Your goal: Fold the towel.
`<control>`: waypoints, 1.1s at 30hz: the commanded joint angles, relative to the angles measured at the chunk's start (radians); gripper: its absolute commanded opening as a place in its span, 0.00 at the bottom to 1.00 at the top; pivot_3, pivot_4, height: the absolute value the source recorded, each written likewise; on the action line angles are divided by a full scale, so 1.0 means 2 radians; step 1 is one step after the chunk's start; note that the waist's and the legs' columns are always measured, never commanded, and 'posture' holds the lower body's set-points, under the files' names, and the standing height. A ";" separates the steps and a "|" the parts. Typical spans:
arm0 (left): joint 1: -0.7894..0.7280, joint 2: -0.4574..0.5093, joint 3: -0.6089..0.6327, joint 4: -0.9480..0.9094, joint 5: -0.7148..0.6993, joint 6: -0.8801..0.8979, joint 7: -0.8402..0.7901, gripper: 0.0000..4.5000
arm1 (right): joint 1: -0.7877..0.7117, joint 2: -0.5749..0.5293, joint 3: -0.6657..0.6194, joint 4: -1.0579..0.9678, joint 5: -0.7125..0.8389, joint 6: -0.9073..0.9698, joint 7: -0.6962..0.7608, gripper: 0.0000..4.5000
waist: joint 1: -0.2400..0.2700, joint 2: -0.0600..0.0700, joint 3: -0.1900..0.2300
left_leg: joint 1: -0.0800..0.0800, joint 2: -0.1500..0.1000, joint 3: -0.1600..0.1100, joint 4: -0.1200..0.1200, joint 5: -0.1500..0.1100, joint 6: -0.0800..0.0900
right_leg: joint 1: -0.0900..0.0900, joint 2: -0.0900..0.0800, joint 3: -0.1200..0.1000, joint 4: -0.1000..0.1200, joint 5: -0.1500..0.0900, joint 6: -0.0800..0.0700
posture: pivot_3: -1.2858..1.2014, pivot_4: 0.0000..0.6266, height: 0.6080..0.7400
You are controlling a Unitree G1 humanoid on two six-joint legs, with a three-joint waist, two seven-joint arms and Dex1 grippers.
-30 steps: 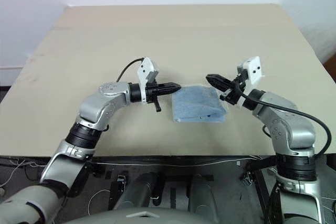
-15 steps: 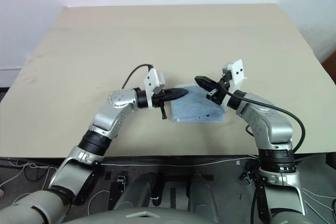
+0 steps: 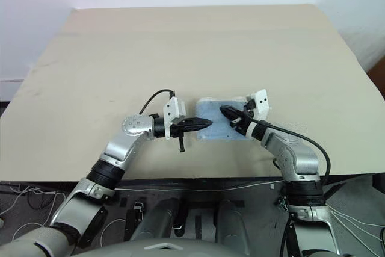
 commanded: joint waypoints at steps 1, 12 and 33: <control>0.009 0.011 0.008 0.000 -0.001 0.012 -0.003 0.00 | 0.011 0.001 0.007 0.022 -0.016 -0.015 0.006 0.01 | -0.001 0.000 0.000 | 0.000 0.000 0.000 0.000 0.000 0.000 | 0.001 0.000 0.000 0.000 0.000 0.000 | 0.52 0.24 1.00; -0.005 0.007 0.009 0.030 0.020 -0.027 -0.002 0.00 | -0.014 -0.005 0.013 0.026 -0.015 -0.018 0.033 0.01 | -0.006 0.000 0.000 | 0.004 0.000 0.000 0.000 -0.001 -0.001 | 0.005 0.000 0.000 0.000 0.000 0.000 | 0.52 0.24 1.00; -0.088 -0.072 0.020 0.168 0.032 -0.152 -0.013 0.00 | -0.050 -0.038 0.036 0.029 -0.058 -0.022 0.017 0.01 | -0.010 0.000 0.000 | 0.002 0.000 0.000 0.000 0.000 0.000 | 0.002 0.000 0.000 0.000 0.000 0.000 | 0.52 0.24 1.00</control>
